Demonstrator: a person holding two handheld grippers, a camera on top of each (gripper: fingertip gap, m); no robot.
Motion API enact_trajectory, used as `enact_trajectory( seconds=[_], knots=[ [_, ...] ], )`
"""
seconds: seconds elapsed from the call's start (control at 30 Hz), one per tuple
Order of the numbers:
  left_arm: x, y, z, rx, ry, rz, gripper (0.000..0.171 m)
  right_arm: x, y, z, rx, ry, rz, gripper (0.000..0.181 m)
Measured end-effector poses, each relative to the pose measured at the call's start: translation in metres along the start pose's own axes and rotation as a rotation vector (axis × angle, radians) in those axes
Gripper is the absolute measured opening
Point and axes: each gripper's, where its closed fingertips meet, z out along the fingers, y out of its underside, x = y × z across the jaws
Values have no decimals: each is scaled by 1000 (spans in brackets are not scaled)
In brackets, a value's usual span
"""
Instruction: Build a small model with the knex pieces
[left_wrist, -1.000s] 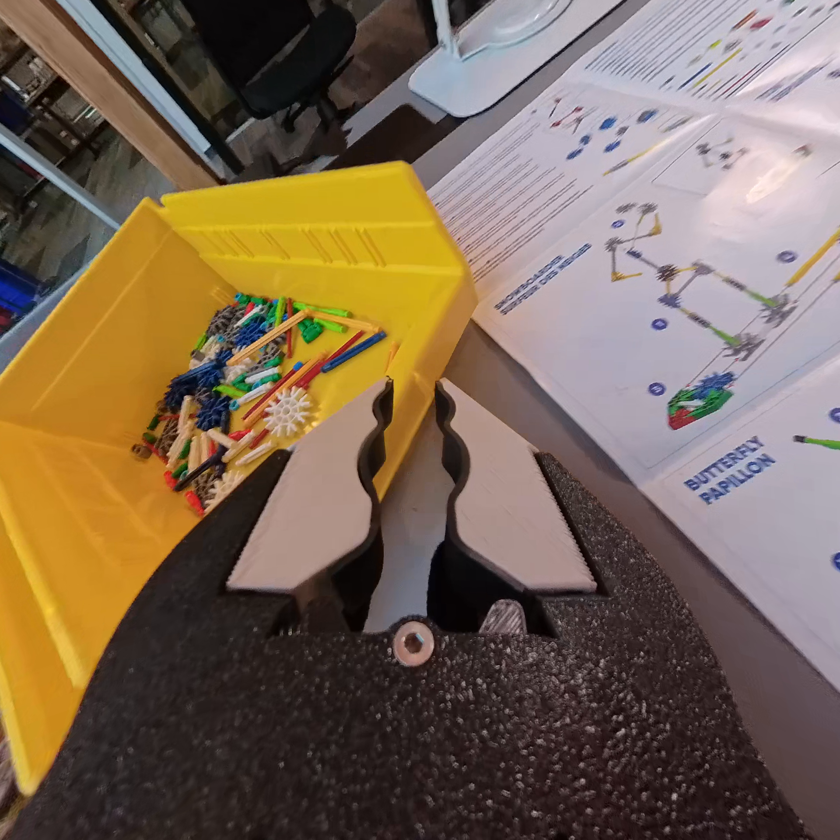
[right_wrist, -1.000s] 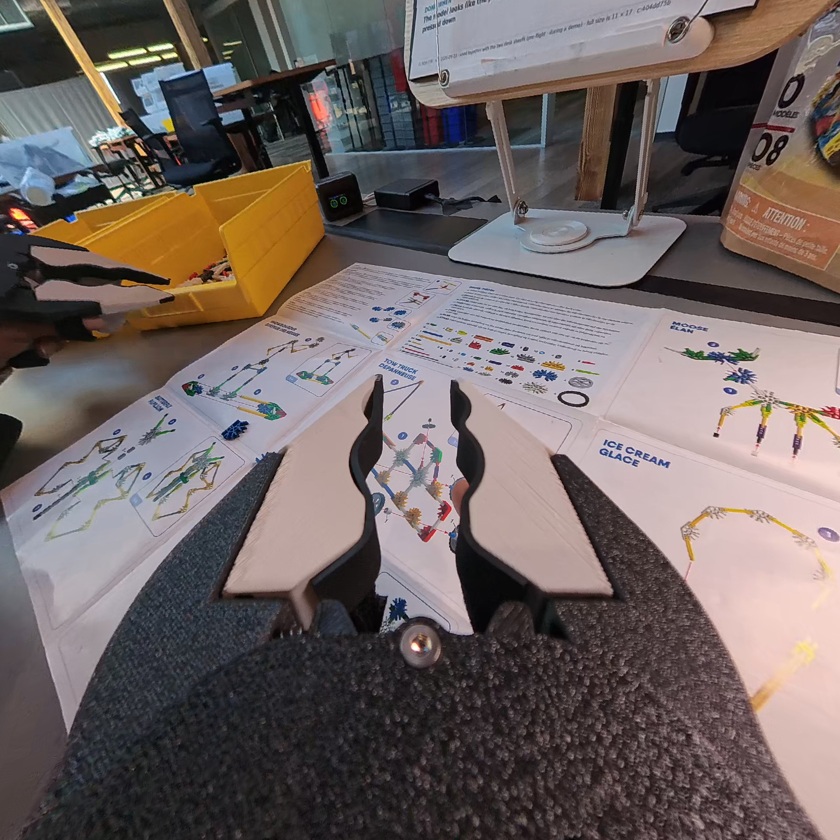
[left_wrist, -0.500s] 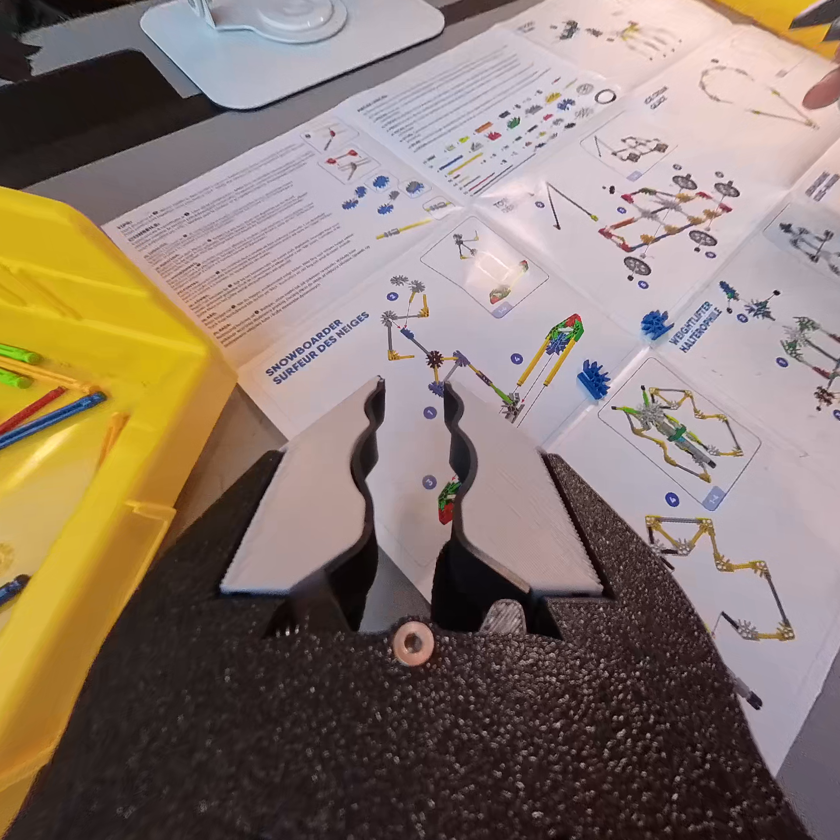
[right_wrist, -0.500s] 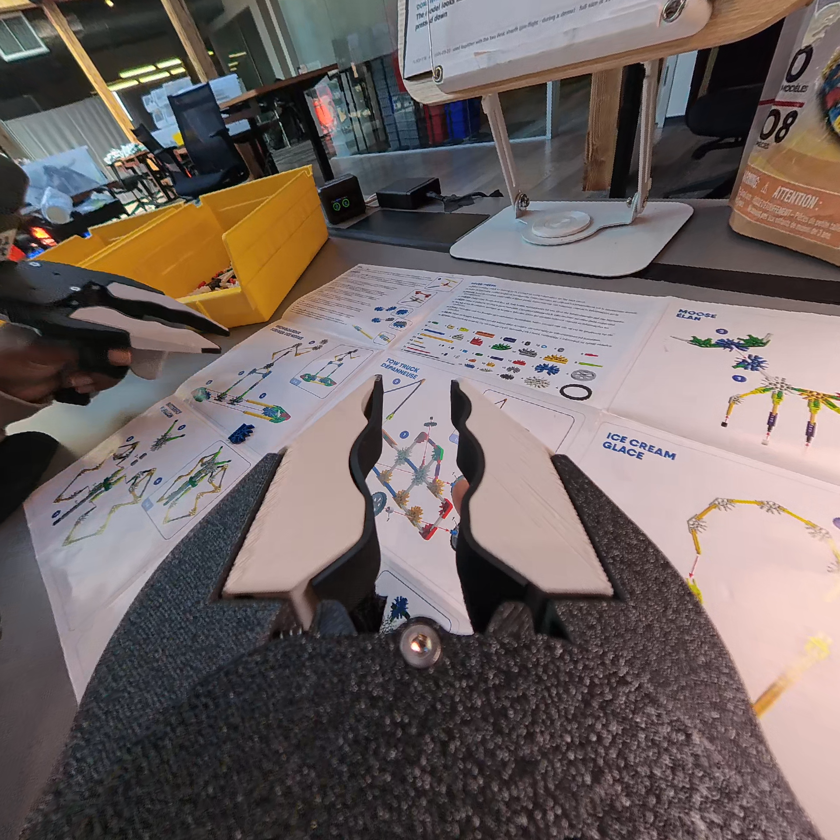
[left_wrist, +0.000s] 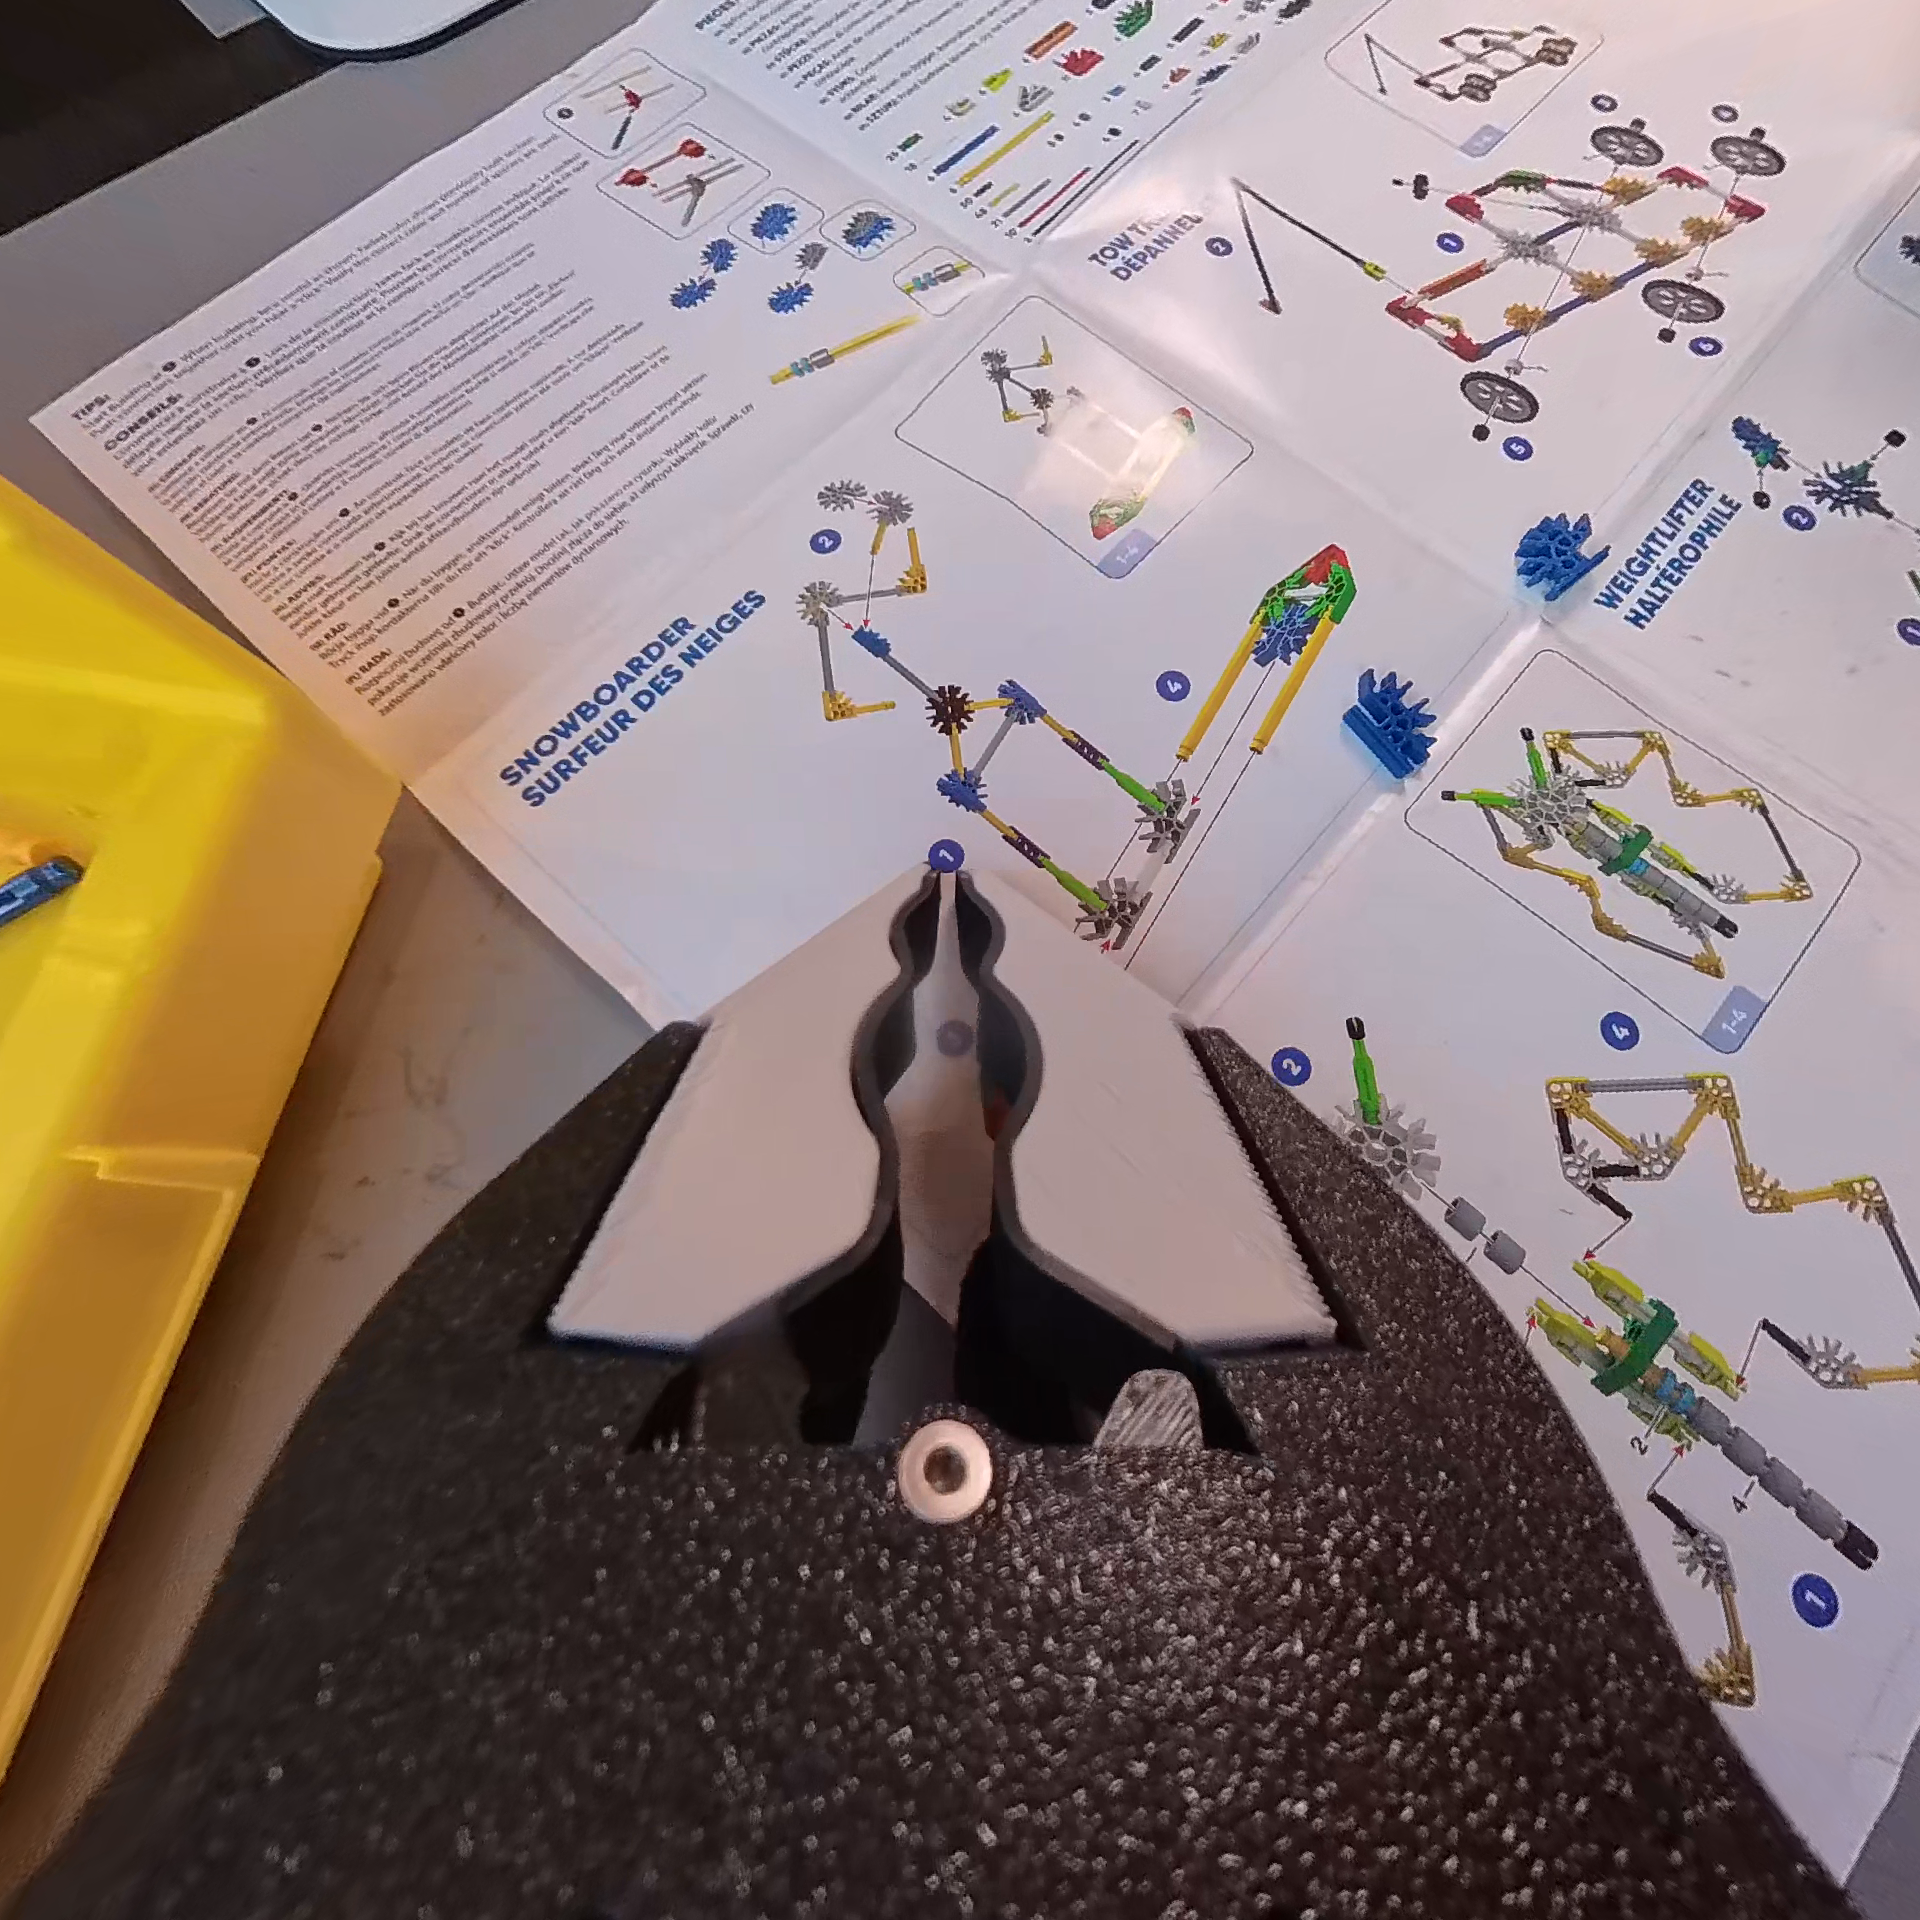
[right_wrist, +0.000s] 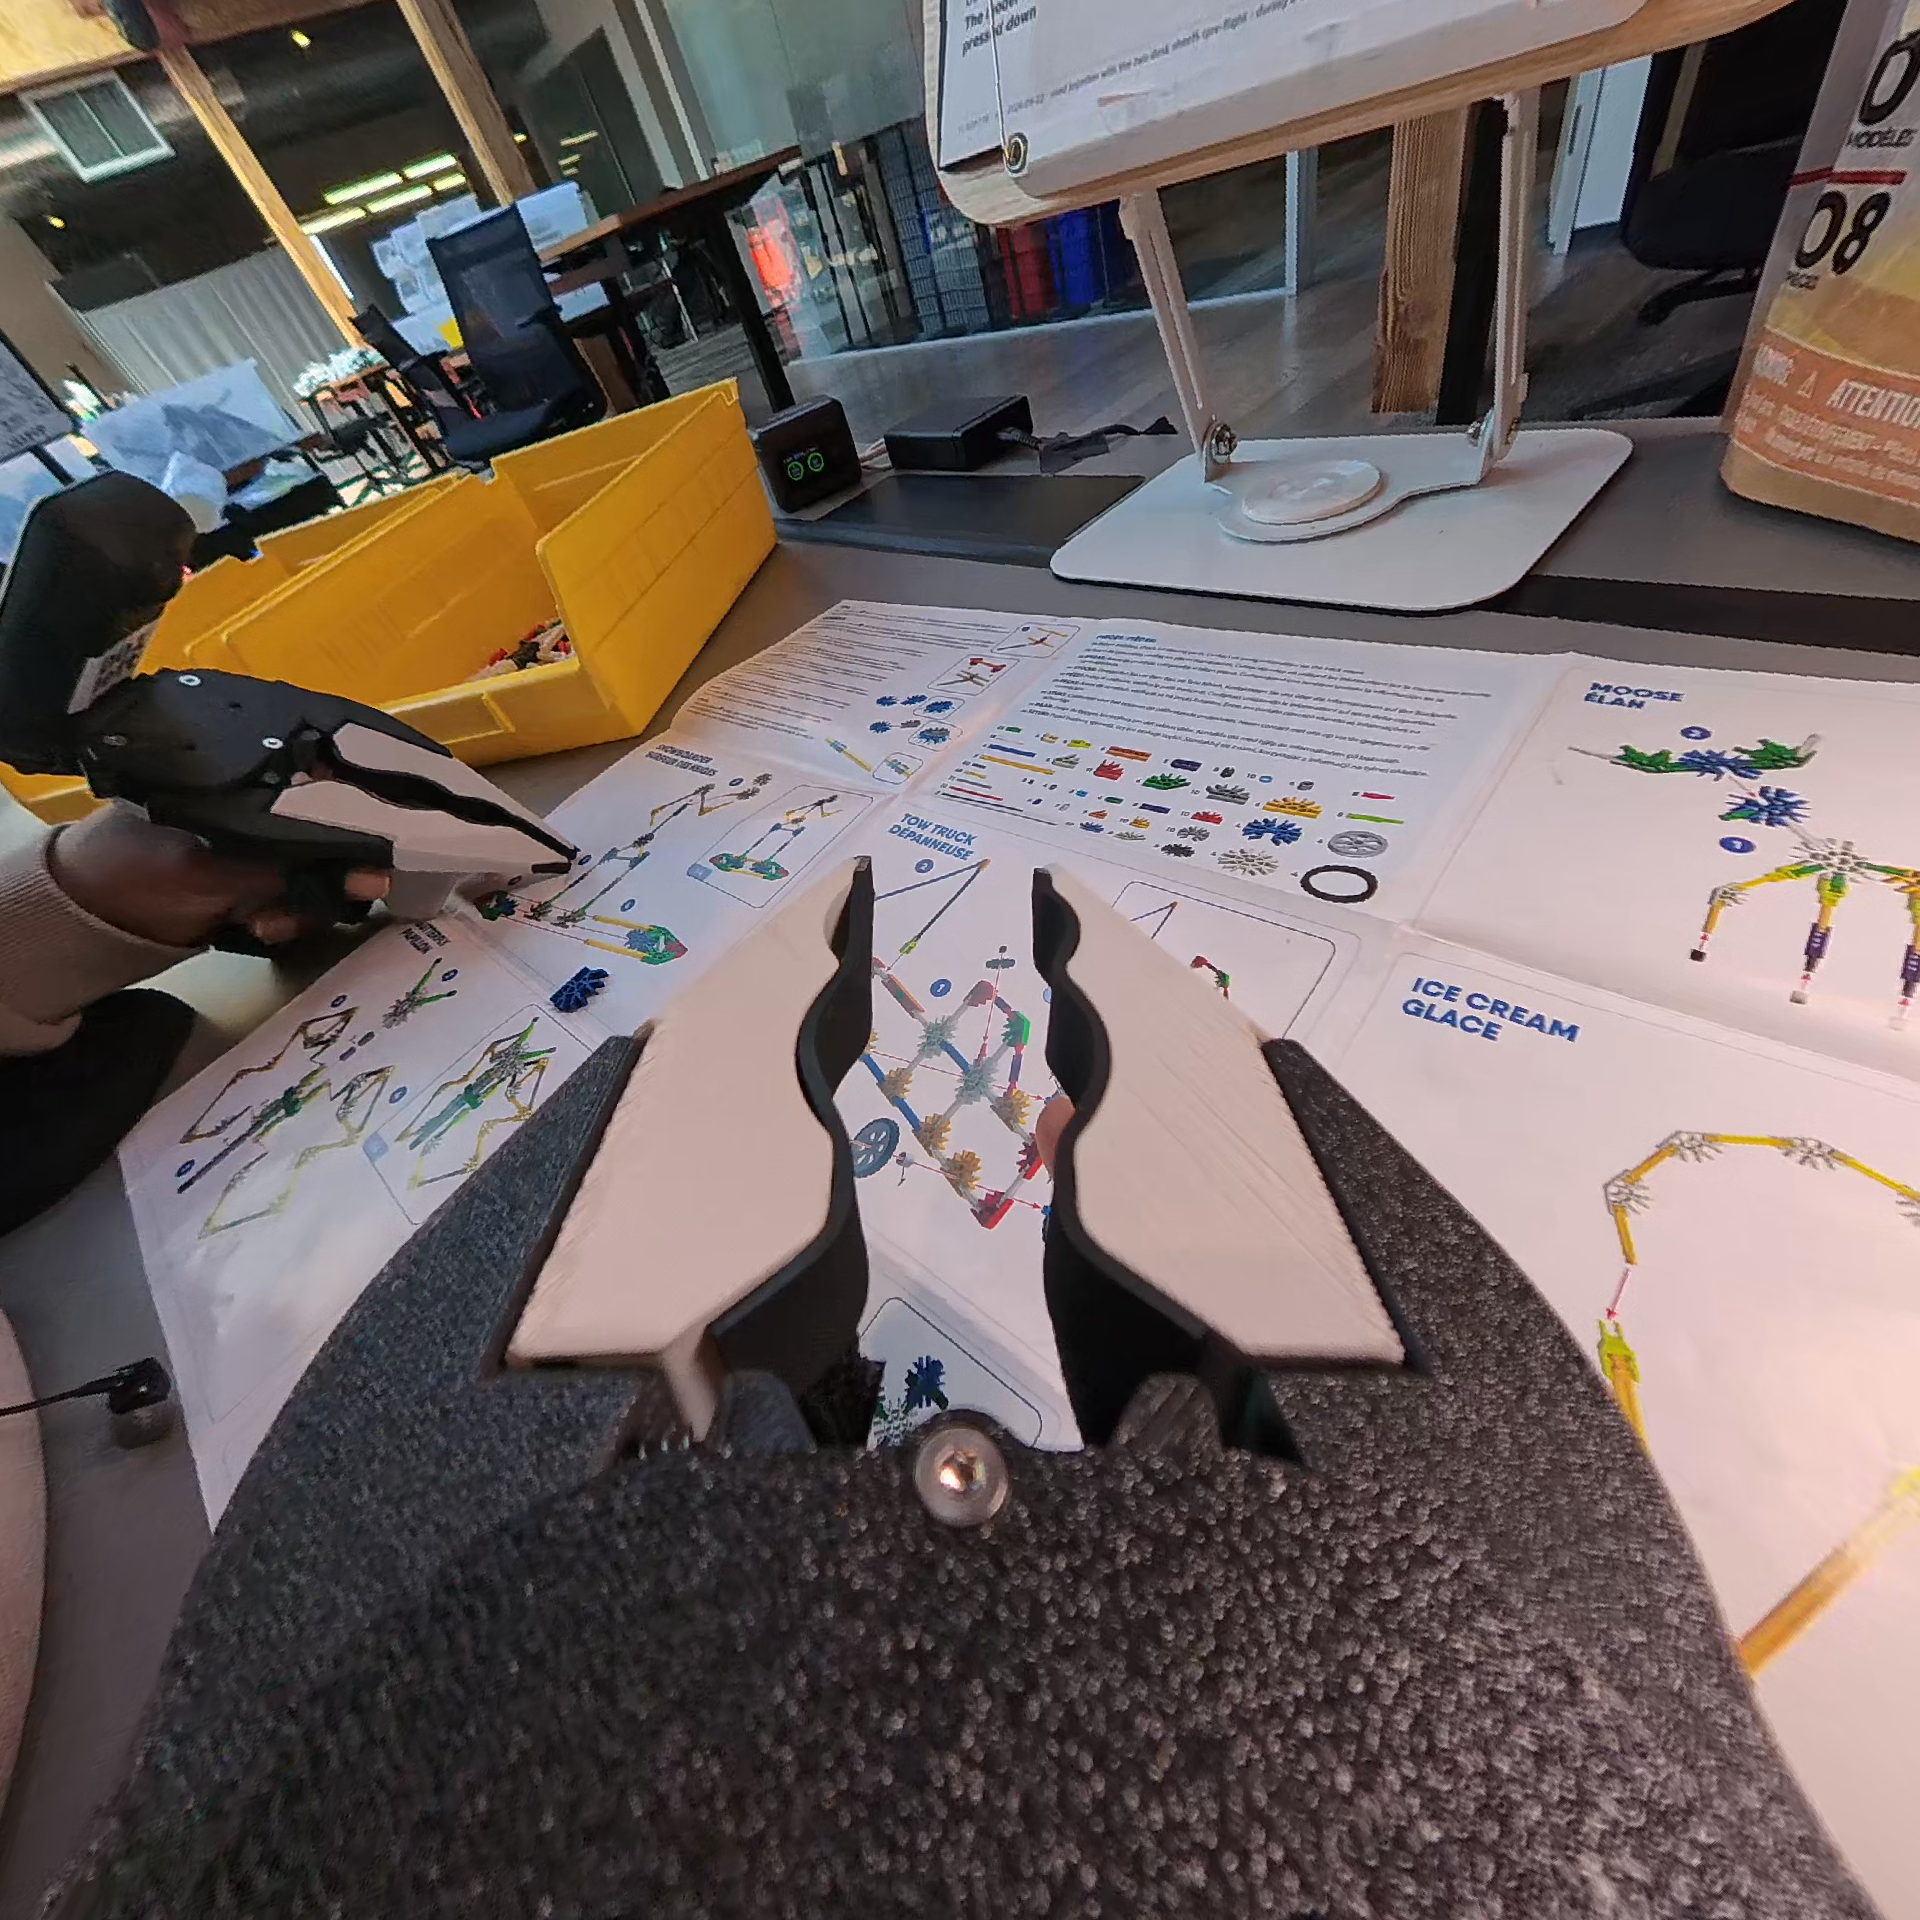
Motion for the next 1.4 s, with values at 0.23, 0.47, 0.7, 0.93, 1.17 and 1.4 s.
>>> enact_trajectory(
  seconds=[0.23, 0.47, 0.7, 0.93, 1.17, 1.4],
  knots=[
    [1, 1, 1, -6, 0, 24, 0, 3, -1, 0, 5, -5, 34, 29],
    [1, 1, 1, -6, -2, 42, 0, 4, 0, 0, 2, -8, 39, 29],
    [1, 1, 1, -4, 4, 32, 0, 3, 0, 0, 0, -11, 38, 30],
    [1, 1, 1, -4, 2, 34, 0, 2, 0, 0, 1, -11, 34, 30],
    [1, 0, 1, -3, -3, 36, 1, 3, 0, 0, 2, -12, 38, 30],
    [0, 0, 0, -1, -2, 26, 1, 3, 0, 0, 2, -14, 42, 30]
  ],
)
